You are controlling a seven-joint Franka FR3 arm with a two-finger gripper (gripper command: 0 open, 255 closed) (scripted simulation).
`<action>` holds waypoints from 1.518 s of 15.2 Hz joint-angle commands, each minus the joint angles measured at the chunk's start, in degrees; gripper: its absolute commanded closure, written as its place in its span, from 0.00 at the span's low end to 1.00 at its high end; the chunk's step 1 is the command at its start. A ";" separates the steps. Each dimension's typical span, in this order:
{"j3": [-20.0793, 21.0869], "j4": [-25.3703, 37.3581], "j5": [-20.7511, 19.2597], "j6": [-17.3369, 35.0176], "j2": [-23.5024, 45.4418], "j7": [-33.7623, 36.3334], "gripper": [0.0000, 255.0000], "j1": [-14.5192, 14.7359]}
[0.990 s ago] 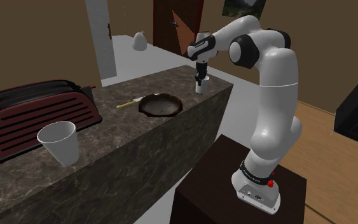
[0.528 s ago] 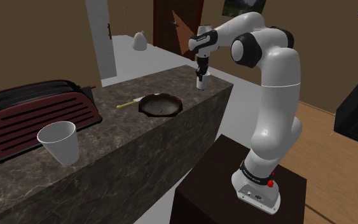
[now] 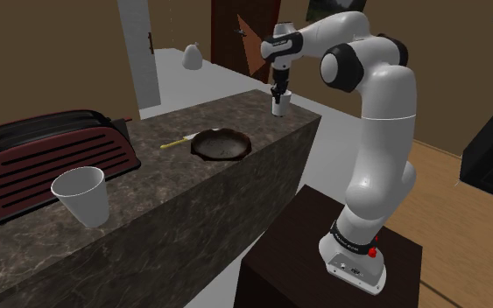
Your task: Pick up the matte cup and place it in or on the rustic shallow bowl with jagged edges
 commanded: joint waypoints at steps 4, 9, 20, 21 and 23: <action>-0.14 3.26 -0.12 -3.62 -0.41 -0.26 1.00 -0.13; -0.24 7.18 -0.07 -7.48 -0.37 -0.59 1.00 -0.39; 1.99 2.50 -3.01 -9.95 -7.00 8.34 1.00 6.77; 2.41 1.78 -3.33 -10.06 -7.73 9.67 1.00 7.71; 3.31 0.59 -3.88 -10.36 -9.01 12.33 1.00 9.52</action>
